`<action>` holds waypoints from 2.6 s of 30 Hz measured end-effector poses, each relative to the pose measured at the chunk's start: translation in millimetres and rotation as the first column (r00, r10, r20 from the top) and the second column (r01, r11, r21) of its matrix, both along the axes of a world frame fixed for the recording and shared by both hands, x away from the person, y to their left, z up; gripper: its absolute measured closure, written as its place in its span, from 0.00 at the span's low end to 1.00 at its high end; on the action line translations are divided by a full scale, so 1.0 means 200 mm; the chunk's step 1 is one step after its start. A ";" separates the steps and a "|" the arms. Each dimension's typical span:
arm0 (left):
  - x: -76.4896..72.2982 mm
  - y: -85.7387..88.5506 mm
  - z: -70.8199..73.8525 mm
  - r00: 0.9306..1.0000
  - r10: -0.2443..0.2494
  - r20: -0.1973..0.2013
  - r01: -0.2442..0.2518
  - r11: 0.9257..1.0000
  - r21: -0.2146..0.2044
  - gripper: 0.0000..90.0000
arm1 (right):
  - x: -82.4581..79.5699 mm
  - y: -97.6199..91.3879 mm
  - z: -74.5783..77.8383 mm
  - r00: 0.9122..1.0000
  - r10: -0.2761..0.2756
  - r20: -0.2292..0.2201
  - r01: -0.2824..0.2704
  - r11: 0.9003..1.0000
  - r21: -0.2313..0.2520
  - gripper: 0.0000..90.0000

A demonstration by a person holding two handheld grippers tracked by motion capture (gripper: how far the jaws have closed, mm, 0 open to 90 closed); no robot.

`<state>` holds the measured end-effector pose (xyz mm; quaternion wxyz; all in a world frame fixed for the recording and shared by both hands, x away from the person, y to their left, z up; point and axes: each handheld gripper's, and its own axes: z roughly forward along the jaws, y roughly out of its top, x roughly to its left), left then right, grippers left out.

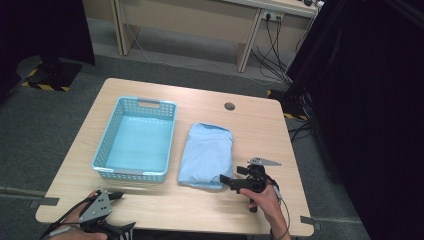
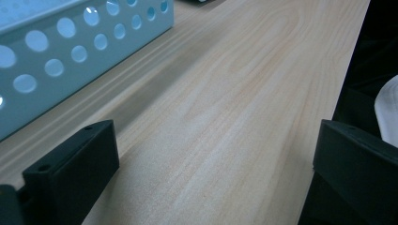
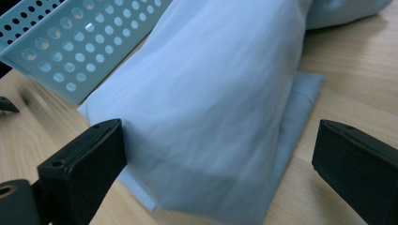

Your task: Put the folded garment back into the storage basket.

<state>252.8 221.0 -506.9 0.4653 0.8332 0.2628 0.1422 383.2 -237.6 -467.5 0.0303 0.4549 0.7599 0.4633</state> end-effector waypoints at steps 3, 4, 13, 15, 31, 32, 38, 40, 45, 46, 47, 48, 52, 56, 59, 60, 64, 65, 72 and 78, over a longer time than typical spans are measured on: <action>0.00 0.00 0.00 1.000 -0.001 0.000 0.001 1.000 -0.001 0.00 | 0.01 0.02 0.01 1.000 0.005 0.000 -0.005 1.000 -0.003 0.04; 0.00 0.00 0.00 1.000 -0.001 0.000 0.001 1.000 -0.001 0.00 | 0.01 0.02 0.01 1.000 0.004 -0.001 -0.004 1.000 -0.001 0.04; 0.00 0.00 0.00 1.000 -0.001 0.000 0.001 1.000 -0.002 0.00 | 0.04 0.00 -0.01 1.000 -0.012 -0.020 0.012 1.000 0.021 0.04; 0.00 0.00 0.00 1.000 -0.001 0.001 0.001 1.000 -0.002 0.00 | 0.04 0.00 -0.01 1.000 -0.010 -0.019 0.011 1.000 0.021 0.04; 0.00 0.00 0.00 1.000 0.000 0.002 0.000 1.000 -0.005 0.00 | 0.15 0.06 0.00 1.000 0.010 -0.028 -0.008 0.999 0.046 0.03; 0.00 0.00 0.00 1.000 -0.001 0.001 0.001 1.000 -0.004 0.00 | 0.15 0.06 0.00 1.000 0.008 -0.030 -0.007 0.999 0.046 0.04; 0.00 0.00 0.00 1.000 -0.001 0.002 0.001 1.000 -0.005 0.00 | 0.19 0.08 0.00 0.999 0.012 -0.031 -0.011 0.999 0.044 0.05; 0.00 0.00 0.00 1.000 -0.001 0.001 0.001 1.000 -0.005 0.00 | 0.19 0.08 0.00 0.999 0.013 -0.029 -0.012 0.999 0.044 0.05; 0.00 0.00 0.00 1.000 -0.001 0.001 0.001 1.000 -0.004 0.00 | 0.22 0.11 0.01 0.999 0.024 -0.025 -0.023 0.999 0.042 0.07; 0.00 0.00 0.00 1.000 -0.001 0.001 0.001 1.000 -0.004 0.00 | 0.23 0.12 0.01 0.999 0.025 -0.028 -0.024 0.999 0.043 0.07; 0.00 0.00 0.00 1.000 -0.001 0.001 0.001 1.000 -0.003 0.00 | 0.24 0.13 0.00 0.999 0.028 -0.027 -0.027 0.999 0.041 0.07; 0.00 0.00 0.00 1.000 -0.001 0.001 0.001 1.000 -0.004 0.00 | 0.25 0.14 0.00 0.999 0.030 -0.033 -0.028 0.999 0.041 0.08; 0.00 0.00 0.00 1.000 -0.001 0.001 0.001 1.000 -0.004 0.00 | 0.26 0.15 0.00 0.999 0.034 -0.035 -0.032 0.998 0.045 0.09; 0.00 0.00 0.00 1.000 -0.001 0.001 0.001 1.000 -0.004 0.00 | 0.27 0.15 0.00 0.999 0.034 -0.036 -0.033 0.998 0.046 0.10; 0.00 0.00 0.00 1.000 -0.001 0.001 0.001 1.000 -0.004 0.00 | 0.28 0.16 0.00 0.999 0.037 -0.033 -0.035 0.998 0.045 0.11; 0.00 0.00 0.00 1.000 -0.001 0.001 0.001 1.000 -0.004 0.00 | 0.28 0.16 0.00 0.999 0.037 -0.035 -0.035 0.998 0.045 0.11; 0.00 0.00 0.00 1.000 -0.001 0.001 0.001 1.000 -0.004 0.00 | 0.29 0.17 0.00 0.999 0.040 -0.037 -0.039 0.998 0.041 0.12; 0.00 0.00 0.00 1.000 -0.001 0.001 0.001 1.000 -0.004 0.00 | 0.30 0.17 -0.01 0.998 0.044 -0.039 -0.042 0.998 0.038 0.13; 0.00 0.00 0.00 1.000 -0.001 0.001 0.001 1.000 -0.003 0.00 | 0.30 0.18 -0.01 0.998 0.051 -0.044 -0.050 0.998 0.031 0.14; 0.00 0.00 0.00 1.000 -0.002 0.000 0.002 1.000 -0.003 0.00 | 0.32 0.19 -0.01 0.998 0.044 -0.044 -0.042 0.998 0.036 0.15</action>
